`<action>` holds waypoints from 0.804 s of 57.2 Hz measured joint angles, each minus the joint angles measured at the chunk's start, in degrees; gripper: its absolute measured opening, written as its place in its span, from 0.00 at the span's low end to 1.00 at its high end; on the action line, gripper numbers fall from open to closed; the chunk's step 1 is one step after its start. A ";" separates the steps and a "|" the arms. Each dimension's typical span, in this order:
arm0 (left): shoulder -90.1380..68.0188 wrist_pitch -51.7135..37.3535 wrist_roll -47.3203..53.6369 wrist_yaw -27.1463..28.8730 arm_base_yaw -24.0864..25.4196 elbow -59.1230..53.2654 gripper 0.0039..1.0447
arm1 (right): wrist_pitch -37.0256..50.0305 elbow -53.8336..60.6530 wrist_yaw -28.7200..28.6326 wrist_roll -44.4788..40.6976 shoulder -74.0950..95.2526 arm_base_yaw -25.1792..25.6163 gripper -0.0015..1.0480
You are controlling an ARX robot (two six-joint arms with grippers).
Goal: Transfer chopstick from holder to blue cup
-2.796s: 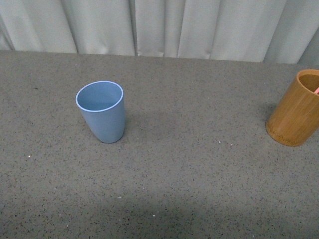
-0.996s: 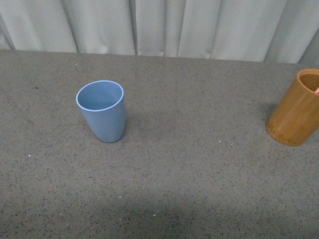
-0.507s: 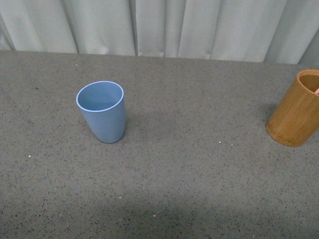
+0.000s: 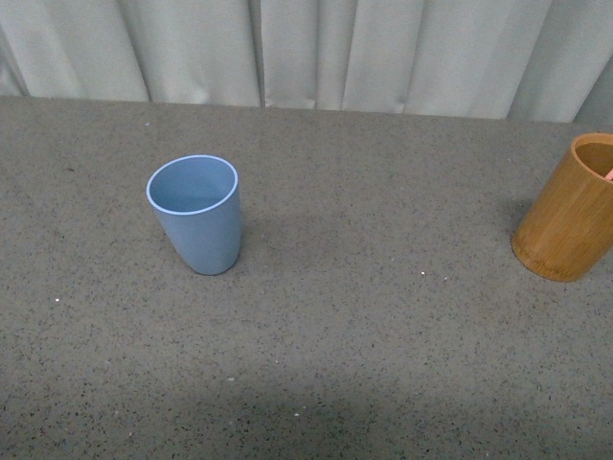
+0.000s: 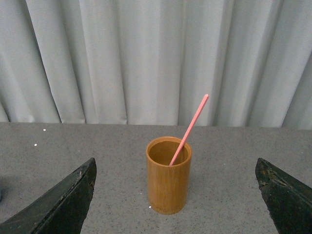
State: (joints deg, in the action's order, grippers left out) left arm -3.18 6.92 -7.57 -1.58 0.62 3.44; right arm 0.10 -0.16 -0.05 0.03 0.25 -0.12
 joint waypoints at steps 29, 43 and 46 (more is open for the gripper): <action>-50.80 -23.17 -37.57 14.16 -12.33 11.52 0.94 | 0.00 0.00 -0.02 0.00 -0.04 0.00 0.91; -66.34 -25.42 -36.85 15.56 -15.04 17.55 0.94 | 0.00 0.00 -0.02 0.00 -0.04 0.00 0.91; -69.33 -26.05 -36.52 16.11 -15.93 19.21 0.94 | 0.00 0.00 -0.02 0.00 -0.04 0.00 0.91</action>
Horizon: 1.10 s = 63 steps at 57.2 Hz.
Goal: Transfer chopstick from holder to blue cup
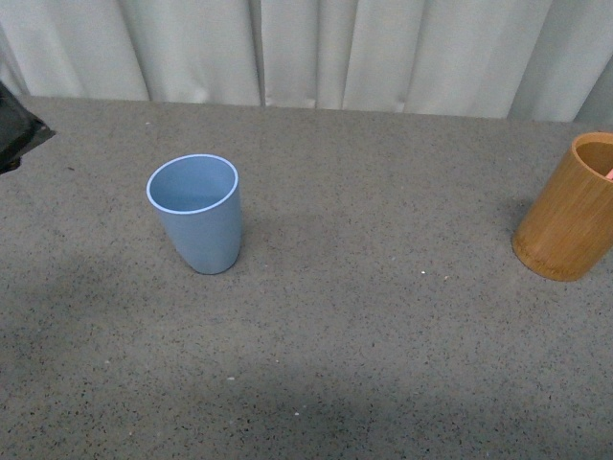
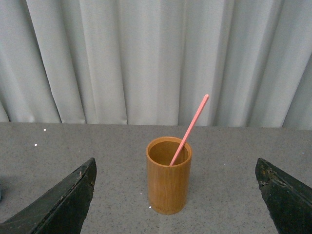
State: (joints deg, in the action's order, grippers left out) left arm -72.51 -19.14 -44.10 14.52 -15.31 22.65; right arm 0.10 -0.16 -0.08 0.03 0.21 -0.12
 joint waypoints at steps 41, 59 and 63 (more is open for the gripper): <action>-22.27 3.39 0.63 2.03 -2.89 14.21 0.94 | 0.00 0.00 0.00 0.00 0.00 0.00 0.91; -26.25 3.89 0.46 2.51 -3.45 16.48 0.94 | 0.00 0.00 0.00 0.00 0.00 0.00 0.91; -26.71 3.89 0.46 2.51 -3.45 16.72 0.94 | 0.00 0.00 0.00 0.00 0.00 0.00 0.91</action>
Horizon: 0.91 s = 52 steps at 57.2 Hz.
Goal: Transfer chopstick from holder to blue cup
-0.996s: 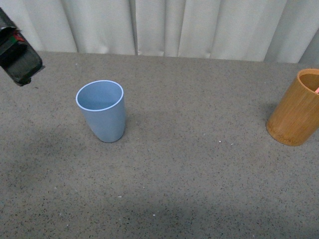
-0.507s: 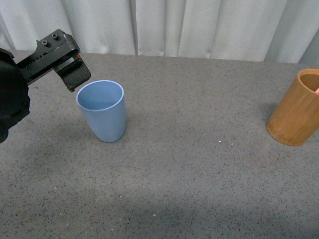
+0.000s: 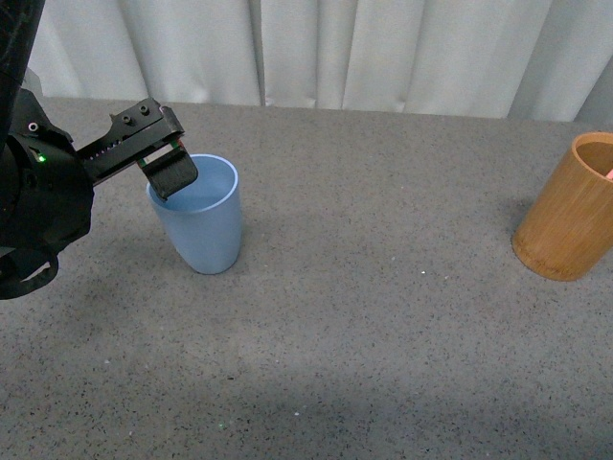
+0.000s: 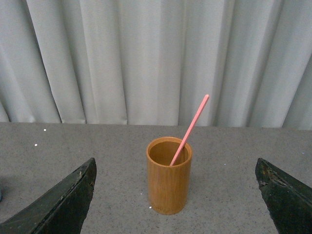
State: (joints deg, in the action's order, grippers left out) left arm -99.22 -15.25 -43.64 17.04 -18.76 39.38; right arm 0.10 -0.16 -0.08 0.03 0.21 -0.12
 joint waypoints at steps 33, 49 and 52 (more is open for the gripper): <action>-1.66 0.09 -0.07 0.52 -0.22 0.35 0.94 | 0.00 0.00 0.00 0.00 0.00 0.00 0.91; -2.27 0.44 -0.44 0.70 -0.42 0.42 0.94 | 0.00 0.00 0.00 0.00 0.00 0.00 0.91; -2.45 0.61 -0.55 0.79 -0.48 0.44 0.94 | 0.00 0.00 0.00 0.00 0.00 0.00 0.91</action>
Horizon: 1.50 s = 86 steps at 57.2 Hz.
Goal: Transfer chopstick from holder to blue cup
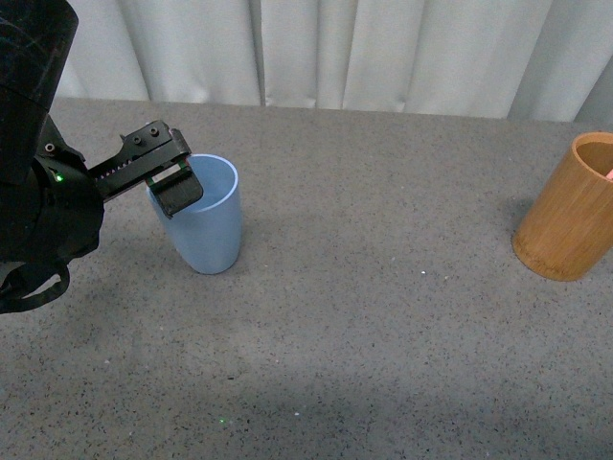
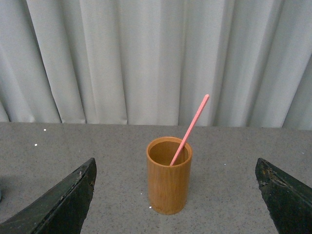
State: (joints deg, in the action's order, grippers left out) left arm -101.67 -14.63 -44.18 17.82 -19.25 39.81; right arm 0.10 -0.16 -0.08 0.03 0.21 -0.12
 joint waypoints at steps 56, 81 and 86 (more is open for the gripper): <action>-5.27 0.57 -1.16 -1.33 -2.54 4.74 0.57 | 0.00 0.00 0.00 0.00 0.00 0.00 0.91; -4.04 -2.19 -0.42 -4.17 -3.19 4.72 0.03 | 0.00 0.00 0.00 0.00 0.00 0.00 0.91; -3.37 -2.23 0.76 -5.68 -3.69 4.72 0.03 | 0.00 0.00 0.00 0.00 0.00 0.00 0.91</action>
State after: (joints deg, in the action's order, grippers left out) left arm -105.03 -16.86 -43.42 12.14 -22.94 44.53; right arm 0.10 -0.16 -0.08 0.03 0.21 -0.12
